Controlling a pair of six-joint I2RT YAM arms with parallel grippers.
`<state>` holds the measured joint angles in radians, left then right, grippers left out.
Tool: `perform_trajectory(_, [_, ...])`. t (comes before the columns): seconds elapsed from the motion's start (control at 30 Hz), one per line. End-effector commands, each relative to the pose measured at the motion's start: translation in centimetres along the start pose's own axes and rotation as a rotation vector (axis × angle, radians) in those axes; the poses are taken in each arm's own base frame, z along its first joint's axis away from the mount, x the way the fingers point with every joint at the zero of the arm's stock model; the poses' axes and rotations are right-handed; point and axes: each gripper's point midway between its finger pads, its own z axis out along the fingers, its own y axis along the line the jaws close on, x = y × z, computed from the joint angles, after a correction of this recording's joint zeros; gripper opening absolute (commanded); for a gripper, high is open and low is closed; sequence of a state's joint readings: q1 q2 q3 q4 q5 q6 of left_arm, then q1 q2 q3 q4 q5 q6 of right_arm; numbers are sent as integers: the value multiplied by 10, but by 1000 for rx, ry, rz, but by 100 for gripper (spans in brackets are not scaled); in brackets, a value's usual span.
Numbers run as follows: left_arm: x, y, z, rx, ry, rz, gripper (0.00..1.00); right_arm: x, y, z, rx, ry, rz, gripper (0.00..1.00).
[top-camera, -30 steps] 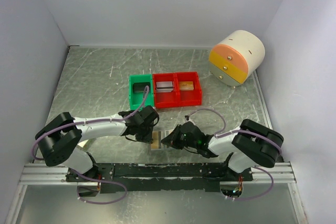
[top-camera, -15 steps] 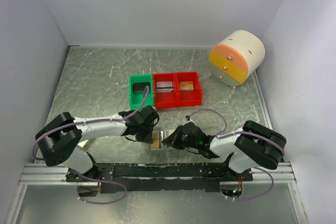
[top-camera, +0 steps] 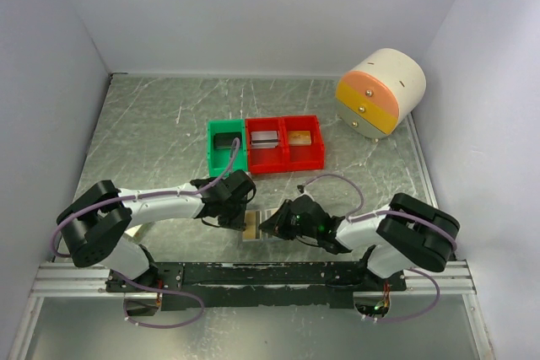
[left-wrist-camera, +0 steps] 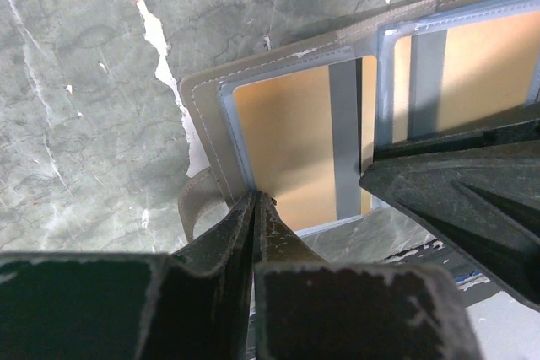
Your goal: Take the credit cards out of the card holder
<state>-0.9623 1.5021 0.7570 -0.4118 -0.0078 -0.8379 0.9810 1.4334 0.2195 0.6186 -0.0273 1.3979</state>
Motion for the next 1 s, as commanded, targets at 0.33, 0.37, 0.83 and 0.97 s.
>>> perform_trajectory(0.33, [13, 19, 8, -73, 35, 25, 12, -8, -4, 1, 15, -40, 9, 0])
perform_trajectory(0.37, [13, 20, 8, -75, 35, 24, 12, -9, -4, 0, 22, -42, 1, 0])
perform_trajectory(0.83, [8, 12, 9, -59, 38, 41, 11, -10, 6, 0, 14, 0, -58, 14])
perform_trajectory(0.97, [9, 13, 9, -56, 38, 39, 11, -10, 9, 6, 0, 0, -40, 21])
